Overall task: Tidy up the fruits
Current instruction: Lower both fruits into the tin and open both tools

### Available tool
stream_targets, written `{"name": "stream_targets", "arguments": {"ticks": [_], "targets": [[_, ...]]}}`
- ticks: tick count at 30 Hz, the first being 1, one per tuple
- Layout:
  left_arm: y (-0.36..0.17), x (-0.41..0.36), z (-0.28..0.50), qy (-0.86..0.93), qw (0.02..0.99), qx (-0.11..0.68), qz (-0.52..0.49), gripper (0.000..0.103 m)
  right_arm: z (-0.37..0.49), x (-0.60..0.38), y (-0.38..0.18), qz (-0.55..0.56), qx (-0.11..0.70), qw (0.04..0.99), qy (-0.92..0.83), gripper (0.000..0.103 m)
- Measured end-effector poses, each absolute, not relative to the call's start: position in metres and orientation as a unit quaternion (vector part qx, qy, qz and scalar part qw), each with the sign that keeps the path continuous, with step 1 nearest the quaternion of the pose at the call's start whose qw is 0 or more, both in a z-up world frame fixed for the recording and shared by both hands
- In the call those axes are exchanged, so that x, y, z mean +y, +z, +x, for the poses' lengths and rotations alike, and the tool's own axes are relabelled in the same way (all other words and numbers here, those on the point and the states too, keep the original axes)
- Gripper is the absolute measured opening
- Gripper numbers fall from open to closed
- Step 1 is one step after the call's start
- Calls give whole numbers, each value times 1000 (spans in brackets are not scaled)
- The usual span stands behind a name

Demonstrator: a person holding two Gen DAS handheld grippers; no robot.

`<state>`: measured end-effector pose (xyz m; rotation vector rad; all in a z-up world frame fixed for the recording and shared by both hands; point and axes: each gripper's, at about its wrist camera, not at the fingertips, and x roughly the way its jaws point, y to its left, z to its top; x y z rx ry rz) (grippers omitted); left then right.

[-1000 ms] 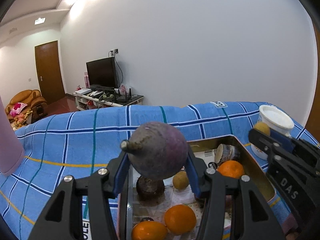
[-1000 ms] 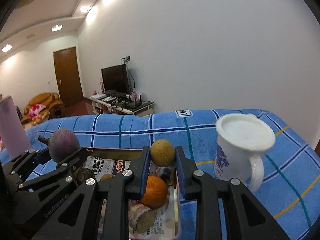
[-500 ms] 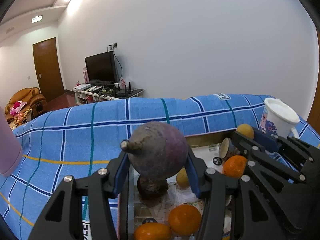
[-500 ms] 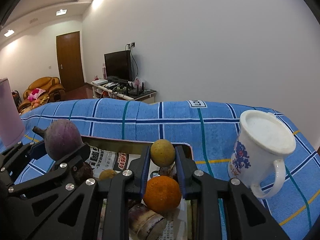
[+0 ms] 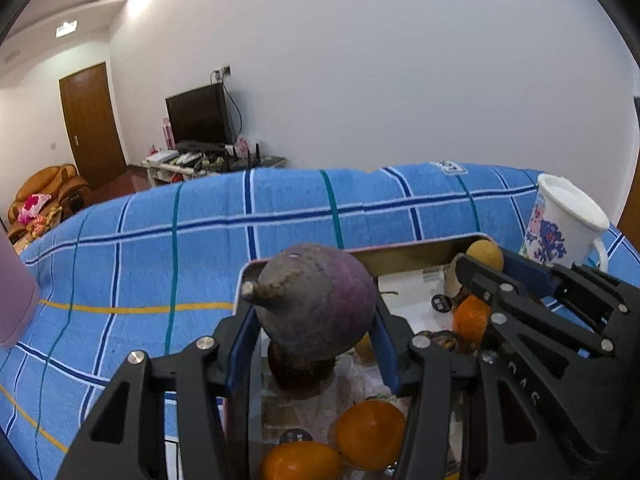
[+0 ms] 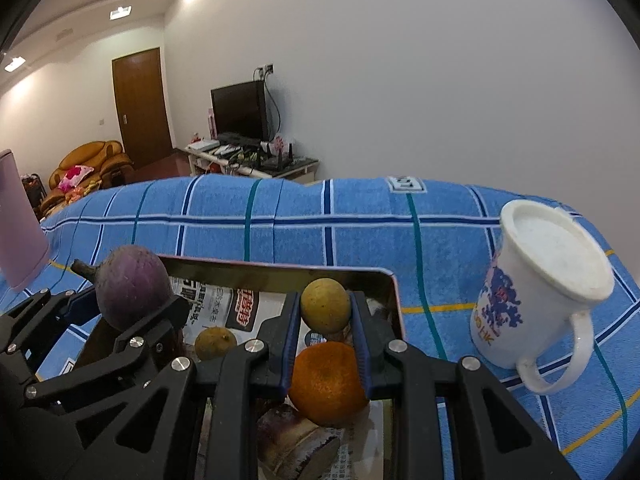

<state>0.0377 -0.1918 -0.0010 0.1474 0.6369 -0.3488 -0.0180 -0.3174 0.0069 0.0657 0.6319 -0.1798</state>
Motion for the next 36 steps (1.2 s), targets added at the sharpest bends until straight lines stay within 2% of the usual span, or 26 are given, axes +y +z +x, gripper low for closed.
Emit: {"name": "stream_targets", "arguments": {"ticks": [6,36], "targets": [[-9,-192,44,-169,923,339,70,54,-10,-318,0,37,332,939,-78,27],[-9,-196,38,-168,921,337,98,54,-8,-315,-9,34,336,941,-32,27]]}}
